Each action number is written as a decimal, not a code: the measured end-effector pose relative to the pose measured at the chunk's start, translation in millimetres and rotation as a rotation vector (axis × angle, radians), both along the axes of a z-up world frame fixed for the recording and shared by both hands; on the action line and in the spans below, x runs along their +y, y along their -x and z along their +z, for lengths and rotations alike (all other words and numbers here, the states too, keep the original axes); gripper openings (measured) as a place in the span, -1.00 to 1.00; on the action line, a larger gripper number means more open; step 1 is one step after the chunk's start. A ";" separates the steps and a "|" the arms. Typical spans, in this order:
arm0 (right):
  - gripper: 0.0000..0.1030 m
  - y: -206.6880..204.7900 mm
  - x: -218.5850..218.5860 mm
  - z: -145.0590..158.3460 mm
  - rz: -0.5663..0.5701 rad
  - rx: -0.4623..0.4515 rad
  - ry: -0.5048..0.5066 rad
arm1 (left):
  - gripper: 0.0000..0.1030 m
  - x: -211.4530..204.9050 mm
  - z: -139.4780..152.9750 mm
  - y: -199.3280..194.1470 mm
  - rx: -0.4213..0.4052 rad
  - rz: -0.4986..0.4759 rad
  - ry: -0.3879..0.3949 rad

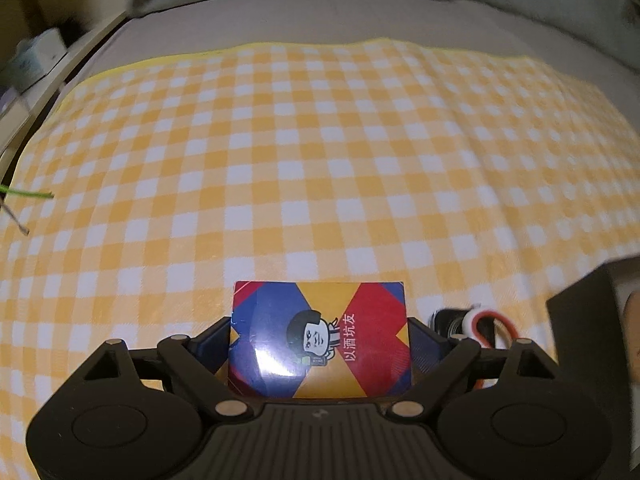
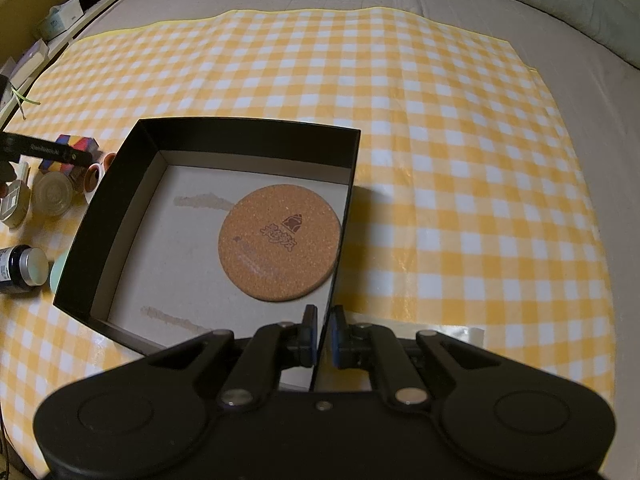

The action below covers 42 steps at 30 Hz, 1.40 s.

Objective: Organize rigid objects
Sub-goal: 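Carry the card box with the left gripper over the black box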

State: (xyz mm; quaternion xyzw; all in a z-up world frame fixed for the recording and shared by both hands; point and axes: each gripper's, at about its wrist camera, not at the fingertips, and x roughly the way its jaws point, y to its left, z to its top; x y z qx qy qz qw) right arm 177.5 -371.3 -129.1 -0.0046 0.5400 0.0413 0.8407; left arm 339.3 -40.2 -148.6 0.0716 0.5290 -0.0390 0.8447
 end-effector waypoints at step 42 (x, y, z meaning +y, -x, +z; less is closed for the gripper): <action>-0.86 25.9 0.8 13.1 0.053 -0.027 0.009 | 0.73 -208.4 9.9 58.5 0.068 -0.086 0.523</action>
